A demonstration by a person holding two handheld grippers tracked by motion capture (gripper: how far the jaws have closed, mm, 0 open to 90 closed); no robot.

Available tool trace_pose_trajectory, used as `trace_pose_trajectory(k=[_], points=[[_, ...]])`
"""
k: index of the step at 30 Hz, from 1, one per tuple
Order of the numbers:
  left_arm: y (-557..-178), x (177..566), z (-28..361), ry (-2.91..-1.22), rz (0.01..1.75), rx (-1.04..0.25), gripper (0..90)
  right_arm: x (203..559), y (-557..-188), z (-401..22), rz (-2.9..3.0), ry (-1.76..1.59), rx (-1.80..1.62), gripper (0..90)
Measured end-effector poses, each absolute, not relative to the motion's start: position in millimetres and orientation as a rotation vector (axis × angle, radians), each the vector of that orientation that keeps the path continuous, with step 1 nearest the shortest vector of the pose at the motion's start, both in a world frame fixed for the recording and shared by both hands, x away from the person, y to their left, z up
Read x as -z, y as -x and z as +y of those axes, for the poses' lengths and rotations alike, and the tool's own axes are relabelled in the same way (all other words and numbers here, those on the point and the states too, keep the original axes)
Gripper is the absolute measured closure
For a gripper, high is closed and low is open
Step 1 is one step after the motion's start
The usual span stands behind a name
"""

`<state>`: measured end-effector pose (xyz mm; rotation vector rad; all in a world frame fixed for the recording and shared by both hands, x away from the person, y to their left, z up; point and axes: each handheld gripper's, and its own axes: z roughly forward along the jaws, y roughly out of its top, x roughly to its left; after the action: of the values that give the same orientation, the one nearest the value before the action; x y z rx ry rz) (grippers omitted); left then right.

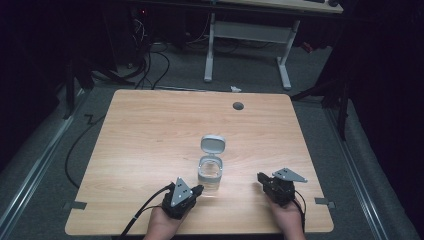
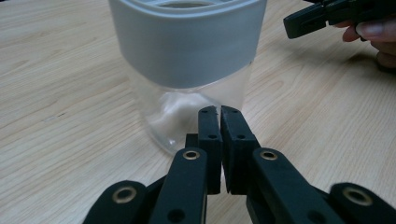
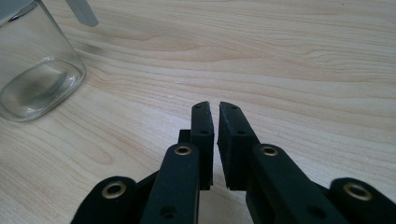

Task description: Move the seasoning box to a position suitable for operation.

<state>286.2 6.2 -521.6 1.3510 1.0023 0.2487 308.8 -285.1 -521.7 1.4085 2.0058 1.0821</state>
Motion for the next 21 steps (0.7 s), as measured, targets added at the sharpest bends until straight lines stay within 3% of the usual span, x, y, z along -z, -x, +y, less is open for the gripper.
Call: trace_pose_trajectory(k=[10, 21], points=[[-299.8, 524.8, -11.7, -1.364, 0.994, -0.232, 89.0, 515.0, -306.4, -272.6, 2.025, -1.351, -1.099, 83.8], [-300.6, 532.1, 0.1, -1.345, 1.0, -0.21, 86.2, 516.6, -323.3, -251.9, 2.056, -1.325, -1.131, 90.0]])
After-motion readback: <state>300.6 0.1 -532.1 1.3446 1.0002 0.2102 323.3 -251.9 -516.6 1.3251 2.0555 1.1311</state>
